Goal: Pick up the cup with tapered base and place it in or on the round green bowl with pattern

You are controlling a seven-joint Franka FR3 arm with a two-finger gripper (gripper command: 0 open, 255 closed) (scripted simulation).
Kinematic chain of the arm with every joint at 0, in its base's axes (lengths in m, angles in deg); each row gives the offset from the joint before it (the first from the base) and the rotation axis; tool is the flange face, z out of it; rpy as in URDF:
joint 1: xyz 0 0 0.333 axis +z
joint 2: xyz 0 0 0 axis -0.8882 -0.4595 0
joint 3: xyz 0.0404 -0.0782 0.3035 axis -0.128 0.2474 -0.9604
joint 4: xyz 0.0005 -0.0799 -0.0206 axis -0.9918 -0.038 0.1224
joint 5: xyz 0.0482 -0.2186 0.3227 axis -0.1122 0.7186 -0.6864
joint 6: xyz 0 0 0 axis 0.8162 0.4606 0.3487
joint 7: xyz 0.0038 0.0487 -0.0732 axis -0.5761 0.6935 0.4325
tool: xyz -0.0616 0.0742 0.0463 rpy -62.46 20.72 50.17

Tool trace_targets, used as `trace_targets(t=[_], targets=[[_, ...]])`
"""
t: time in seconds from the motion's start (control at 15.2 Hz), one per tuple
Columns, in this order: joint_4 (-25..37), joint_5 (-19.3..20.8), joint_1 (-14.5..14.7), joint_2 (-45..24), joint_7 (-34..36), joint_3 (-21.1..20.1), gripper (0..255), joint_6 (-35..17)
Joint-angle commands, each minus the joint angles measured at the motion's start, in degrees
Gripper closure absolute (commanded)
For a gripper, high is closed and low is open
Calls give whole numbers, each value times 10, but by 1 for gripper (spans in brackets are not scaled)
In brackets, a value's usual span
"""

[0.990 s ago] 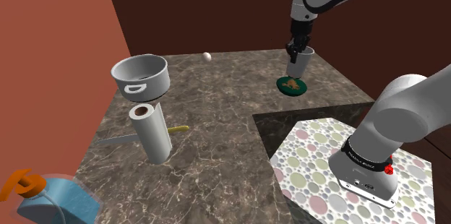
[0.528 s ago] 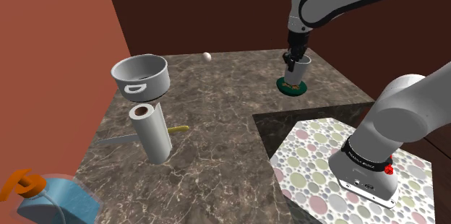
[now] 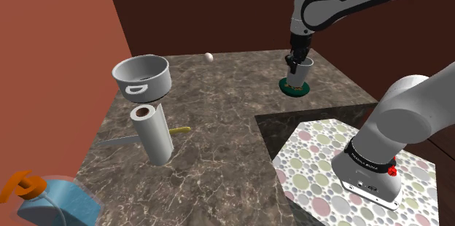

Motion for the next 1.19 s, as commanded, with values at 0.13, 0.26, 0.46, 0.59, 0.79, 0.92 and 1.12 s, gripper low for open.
trace_targets(t=[0.13,0.26,0.46,0.59,0.79,0.92,1.12], targets=[[0,0,0,0,0,0,0,0],[0,0,0,0,0,0,0,0],[29,-5,3,14,-1,-5,0,43],[57,-9,5,23,-2,-10,0,80],[57,-9,5,23,-2,-10,0,80],[57,-9,5,23,-2,-10,0,80],[57,-9,5,23,-2,-10,0,80]])
